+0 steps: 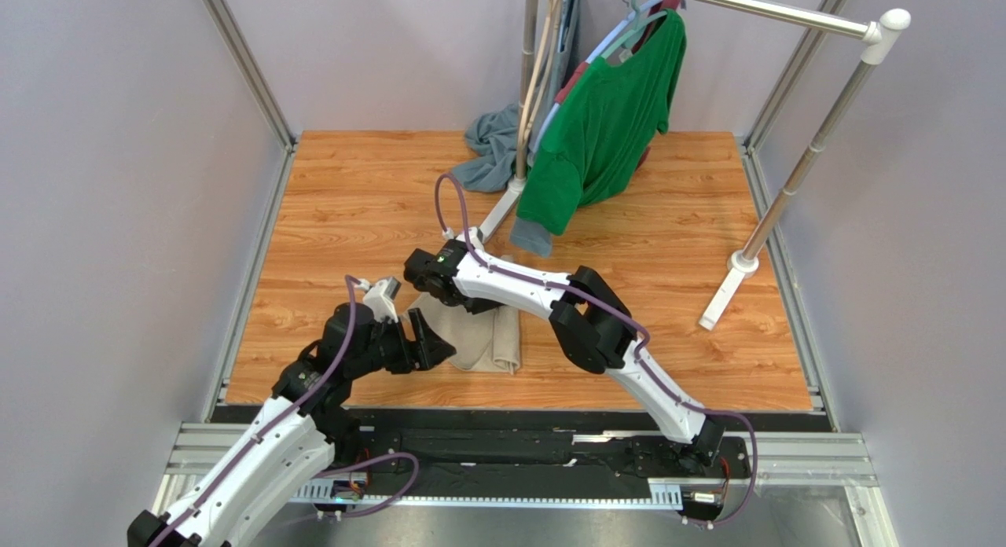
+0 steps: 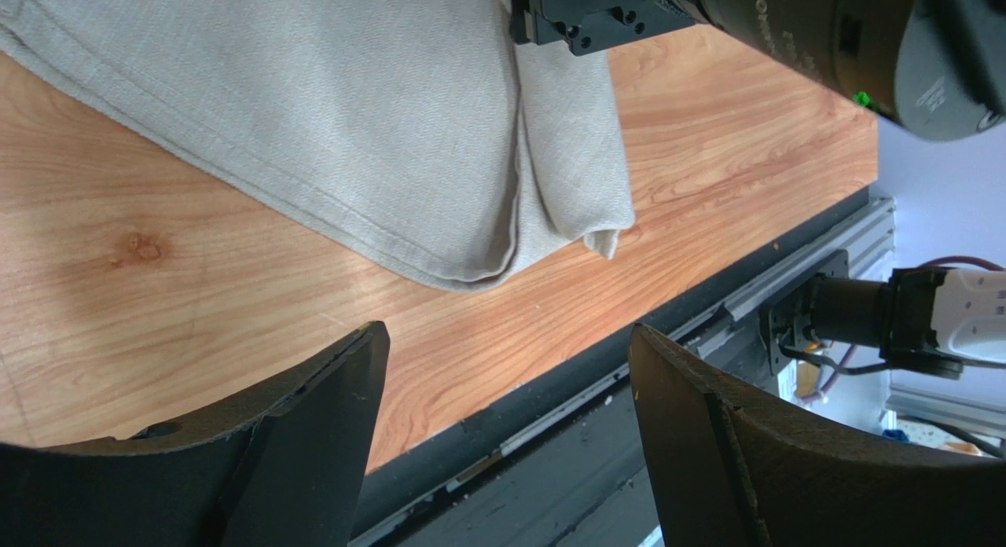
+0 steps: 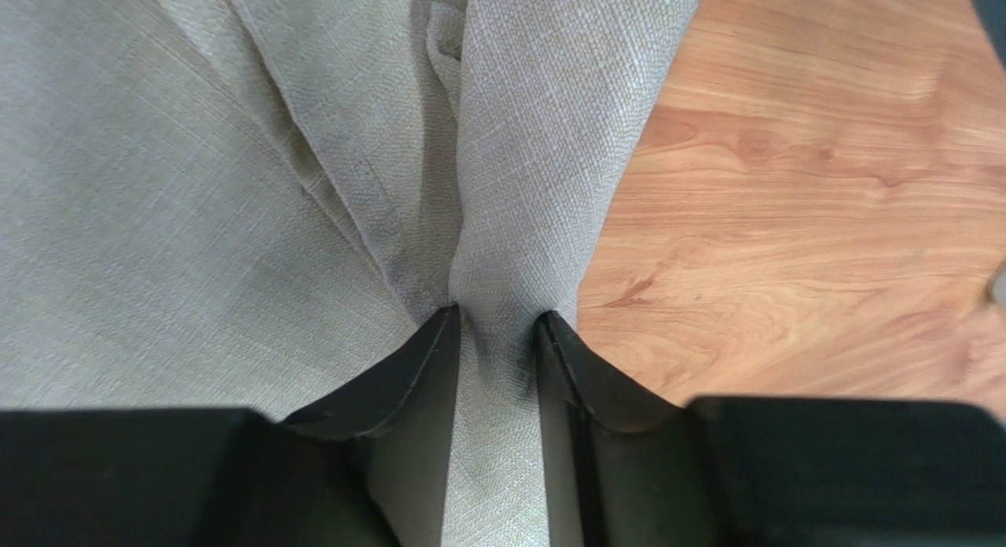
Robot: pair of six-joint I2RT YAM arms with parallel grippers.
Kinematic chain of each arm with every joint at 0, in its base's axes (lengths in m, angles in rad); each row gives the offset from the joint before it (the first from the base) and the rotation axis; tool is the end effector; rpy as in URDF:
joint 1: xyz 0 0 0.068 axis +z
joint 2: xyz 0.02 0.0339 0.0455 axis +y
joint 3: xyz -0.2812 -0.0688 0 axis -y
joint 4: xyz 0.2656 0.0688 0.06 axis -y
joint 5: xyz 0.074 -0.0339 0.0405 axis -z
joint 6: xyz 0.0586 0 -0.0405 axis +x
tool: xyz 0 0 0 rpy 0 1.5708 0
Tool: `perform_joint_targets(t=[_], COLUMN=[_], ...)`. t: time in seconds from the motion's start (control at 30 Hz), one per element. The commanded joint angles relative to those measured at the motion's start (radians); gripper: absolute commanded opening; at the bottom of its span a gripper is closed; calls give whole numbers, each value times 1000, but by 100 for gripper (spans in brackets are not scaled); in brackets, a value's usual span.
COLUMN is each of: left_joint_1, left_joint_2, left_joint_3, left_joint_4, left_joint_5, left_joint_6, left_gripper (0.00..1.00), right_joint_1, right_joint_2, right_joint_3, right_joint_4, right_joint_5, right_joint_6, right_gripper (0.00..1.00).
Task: Fold the napkin, place the utensils inside, and roll it up
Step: Roll the napkin with the utensil
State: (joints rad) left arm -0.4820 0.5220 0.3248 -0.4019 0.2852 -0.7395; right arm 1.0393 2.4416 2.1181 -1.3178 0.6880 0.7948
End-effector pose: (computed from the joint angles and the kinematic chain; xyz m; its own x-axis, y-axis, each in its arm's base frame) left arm 0.1306 -0.0869 0.1871 -0.8077 -0.3073 -0.5032 0.1440 0.7248 -0.6738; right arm 0.2843 0.4101 0.1481 -0.8456 -0.3504 -0.4027 -0.1215 0.8610 -0.4939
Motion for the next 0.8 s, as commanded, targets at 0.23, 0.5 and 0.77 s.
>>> perform_joint_targets(t=[0.23,0.5,0.77], left_joint_1=[-1,-1,-1], left_joint_2=[-129,-166,22], left_joint_3=[131,149,128], left_joint_4=[-170,-213,-118], left_joint_5=[-57,-116,-225], left_joint_6=[-27,-23,-8], left_gripper=[83,81,78], right_joint_1=[7,-4,-106], right_joint_2=[-182,-348,-734], right_joint_3=[-29,-173,-743], right_joint_4=[169,288,660], right_joint_5=[-142,-194,-410], right_joint_6=[-25,-51,-49], right_gripper=[45,56,56])
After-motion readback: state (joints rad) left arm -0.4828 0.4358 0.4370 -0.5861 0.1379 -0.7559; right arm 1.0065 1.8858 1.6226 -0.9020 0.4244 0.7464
